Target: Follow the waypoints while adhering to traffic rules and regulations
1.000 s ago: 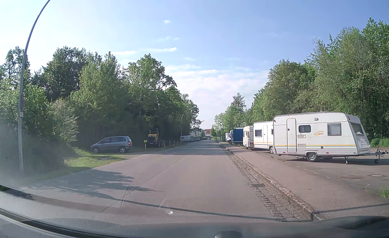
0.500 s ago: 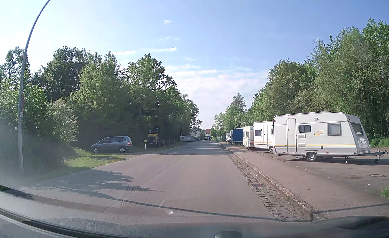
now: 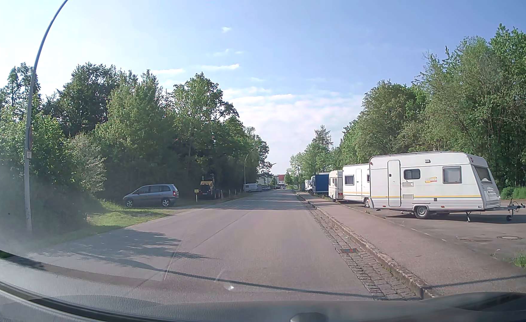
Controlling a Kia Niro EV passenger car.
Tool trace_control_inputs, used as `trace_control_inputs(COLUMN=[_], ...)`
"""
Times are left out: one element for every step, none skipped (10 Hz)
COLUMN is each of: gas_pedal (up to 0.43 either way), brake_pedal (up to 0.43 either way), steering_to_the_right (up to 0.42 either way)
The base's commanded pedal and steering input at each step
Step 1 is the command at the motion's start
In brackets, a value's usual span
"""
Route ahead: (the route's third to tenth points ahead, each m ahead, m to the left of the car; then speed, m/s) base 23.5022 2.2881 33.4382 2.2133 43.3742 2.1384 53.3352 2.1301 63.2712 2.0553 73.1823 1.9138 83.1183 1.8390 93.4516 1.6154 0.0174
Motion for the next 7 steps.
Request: trace_control_inputs(gas_pedal=[0.0, 0.0, 0.0, 0.0, 0.0, 0.0, 0.0], brake_pedal=[0.274, 0.274, 0.274, 0.274, 0.274, 0.274, 0.274], steering_to_the_right=[-0.055, -0.055, -0.055, -0.055, -0.055, -0.055, -0.055])
